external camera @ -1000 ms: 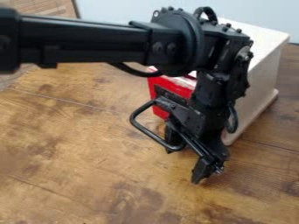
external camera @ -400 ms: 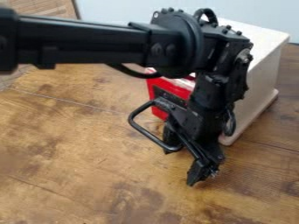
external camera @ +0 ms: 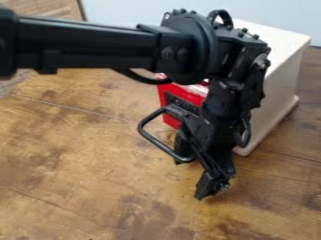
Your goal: Close the drawer
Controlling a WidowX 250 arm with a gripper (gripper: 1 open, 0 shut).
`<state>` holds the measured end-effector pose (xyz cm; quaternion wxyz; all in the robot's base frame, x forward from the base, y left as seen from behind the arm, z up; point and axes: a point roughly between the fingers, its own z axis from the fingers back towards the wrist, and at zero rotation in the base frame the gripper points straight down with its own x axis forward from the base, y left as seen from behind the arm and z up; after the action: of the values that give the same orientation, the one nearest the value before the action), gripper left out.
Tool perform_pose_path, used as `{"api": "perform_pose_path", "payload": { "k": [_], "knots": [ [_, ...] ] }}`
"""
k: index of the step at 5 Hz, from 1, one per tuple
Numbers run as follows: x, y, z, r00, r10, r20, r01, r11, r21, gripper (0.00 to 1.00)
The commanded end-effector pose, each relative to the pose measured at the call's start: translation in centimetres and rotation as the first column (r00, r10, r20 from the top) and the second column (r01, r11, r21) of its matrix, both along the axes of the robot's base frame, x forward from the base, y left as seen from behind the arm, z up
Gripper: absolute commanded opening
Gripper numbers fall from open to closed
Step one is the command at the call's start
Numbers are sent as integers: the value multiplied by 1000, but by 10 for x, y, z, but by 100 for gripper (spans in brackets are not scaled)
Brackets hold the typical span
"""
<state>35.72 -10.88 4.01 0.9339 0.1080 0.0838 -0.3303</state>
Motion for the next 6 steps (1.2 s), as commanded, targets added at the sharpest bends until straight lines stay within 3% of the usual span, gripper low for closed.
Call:
{"api": "perform_pose_path", "payload": {
  "k": [1,2,4,6],
  "knots": [
    [1,-7,40,995,-15,96,17,1000,-24,100],
    [-5,-13,43,995,-20,95,22,999,-24,100],
    [-3,-1,41,987,-134,94,137,990,-25,100],
    [-5,4,41,983,-158,91,161,987,-22,100]
  ]
}}
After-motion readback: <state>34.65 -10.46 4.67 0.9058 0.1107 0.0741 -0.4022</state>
